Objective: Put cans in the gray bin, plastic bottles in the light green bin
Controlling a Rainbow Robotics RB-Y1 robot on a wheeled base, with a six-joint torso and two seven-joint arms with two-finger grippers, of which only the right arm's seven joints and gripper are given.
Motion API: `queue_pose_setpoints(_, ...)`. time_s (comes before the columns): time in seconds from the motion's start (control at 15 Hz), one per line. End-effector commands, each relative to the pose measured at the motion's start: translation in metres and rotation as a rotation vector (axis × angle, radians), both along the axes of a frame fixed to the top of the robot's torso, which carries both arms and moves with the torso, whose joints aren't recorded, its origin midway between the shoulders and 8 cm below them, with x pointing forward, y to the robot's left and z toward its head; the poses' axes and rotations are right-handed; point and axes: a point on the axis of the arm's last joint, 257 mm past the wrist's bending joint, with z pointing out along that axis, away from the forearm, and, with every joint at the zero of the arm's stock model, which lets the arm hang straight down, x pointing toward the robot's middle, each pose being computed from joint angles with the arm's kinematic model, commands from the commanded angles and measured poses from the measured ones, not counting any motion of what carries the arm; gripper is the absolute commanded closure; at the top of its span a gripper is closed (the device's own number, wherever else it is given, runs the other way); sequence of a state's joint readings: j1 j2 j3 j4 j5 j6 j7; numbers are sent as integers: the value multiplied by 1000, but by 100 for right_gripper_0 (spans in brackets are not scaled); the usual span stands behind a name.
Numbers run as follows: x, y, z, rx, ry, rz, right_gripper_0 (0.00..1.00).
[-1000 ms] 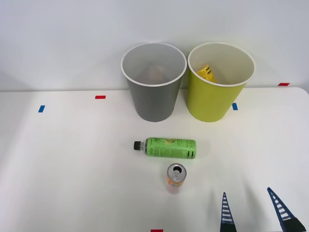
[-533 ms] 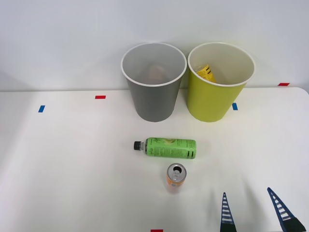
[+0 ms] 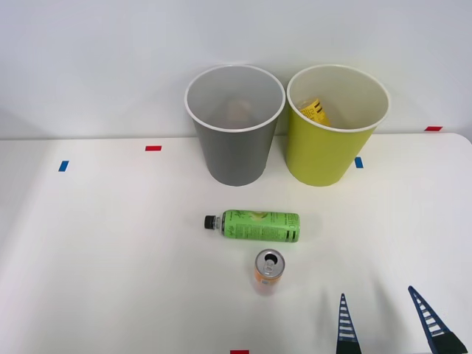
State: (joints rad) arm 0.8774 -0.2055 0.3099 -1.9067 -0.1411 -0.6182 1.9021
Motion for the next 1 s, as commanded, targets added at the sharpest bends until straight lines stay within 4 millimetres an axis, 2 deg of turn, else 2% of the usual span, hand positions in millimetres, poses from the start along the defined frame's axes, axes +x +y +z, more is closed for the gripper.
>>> queue_pose_setpoints(0.07, 0, 0, 0, 0, 0, 0, 0)
queue_pose_setpoints(1.0, 0, 0, 0, 0, 0, 0, 0)
